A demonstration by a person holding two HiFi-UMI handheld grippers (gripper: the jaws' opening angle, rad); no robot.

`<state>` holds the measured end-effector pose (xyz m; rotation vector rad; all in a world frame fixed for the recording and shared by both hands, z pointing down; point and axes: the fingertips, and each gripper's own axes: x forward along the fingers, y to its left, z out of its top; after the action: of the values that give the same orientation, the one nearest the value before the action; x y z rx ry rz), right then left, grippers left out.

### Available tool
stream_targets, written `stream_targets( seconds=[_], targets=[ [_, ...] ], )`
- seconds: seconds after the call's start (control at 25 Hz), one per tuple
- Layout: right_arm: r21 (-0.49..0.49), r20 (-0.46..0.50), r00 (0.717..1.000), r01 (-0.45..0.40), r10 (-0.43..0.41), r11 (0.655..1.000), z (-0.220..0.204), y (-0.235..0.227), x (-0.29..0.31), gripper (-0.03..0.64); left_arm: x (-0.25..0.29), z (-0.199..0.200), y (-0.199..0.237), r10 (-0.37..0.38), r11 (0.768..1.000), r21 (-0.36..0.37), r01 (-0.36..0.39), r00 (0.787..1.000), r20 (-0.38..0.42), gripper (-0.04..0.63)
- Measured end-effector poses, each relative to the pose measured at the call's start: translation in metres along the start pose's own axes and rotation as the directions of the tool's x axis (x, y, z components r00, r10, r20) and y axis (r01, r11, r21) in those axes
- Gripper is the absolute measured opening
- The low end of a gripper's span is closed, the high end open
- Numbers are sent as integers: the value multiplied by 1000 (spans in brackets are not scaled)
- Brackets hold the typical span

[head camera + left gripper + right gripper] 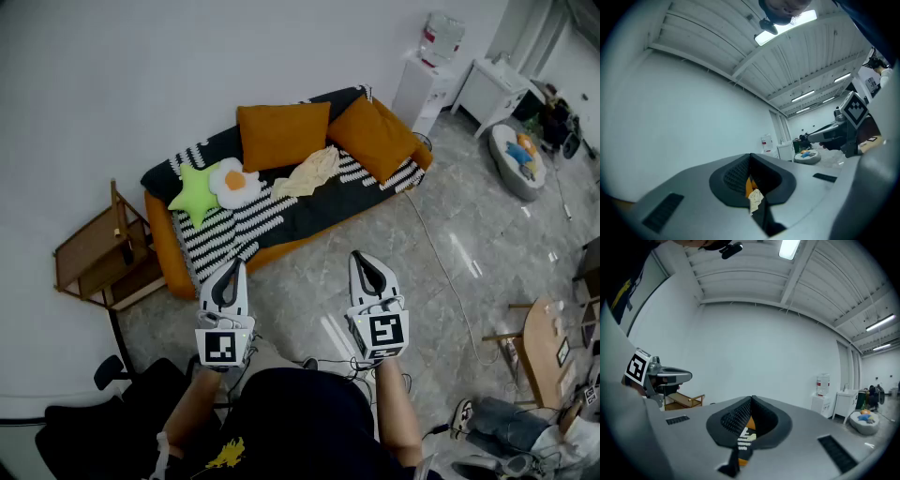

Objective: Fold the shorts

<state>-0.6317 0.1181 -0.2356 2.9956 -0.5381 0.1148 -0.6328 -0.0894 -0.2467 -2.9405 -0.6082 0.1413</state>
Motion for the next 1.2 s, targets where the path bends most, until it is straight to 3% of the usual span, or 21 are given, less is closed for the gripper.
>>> stream_targets(
  seconds=[0.16,0.52,0.64,0.84,1.08,1.2],
  targets=[
    [22,26,1000,6,-6,1000,2,1,-24,14,-13,-4,-15,-19,1000,20,20,997,-71,14],
    [1,63,996,-69,69,998,6,27,-55,15,-26,9,-51,-11,1000,18,11,1000,-5,14],
    [-36,61,993,-102,104,994,4,44,-61,15,-30,0,-61,-47,998,42,49,998,-42,14],
    [-57,-15,985,-172,171,984,-4,59,-50,17,-27,5,-50,-26,999,38,28,998,-58,14],
    [-53,-18,987,-160,159,986,-2,60,-45,17,-20,5,-44,-47,996,71,53,995,-86,14],
    [-85,29,984,-172,175,981,-4,59,-43,17,-16,6,-46,-15,999,45,16,1000,-17,59]
  ],
)
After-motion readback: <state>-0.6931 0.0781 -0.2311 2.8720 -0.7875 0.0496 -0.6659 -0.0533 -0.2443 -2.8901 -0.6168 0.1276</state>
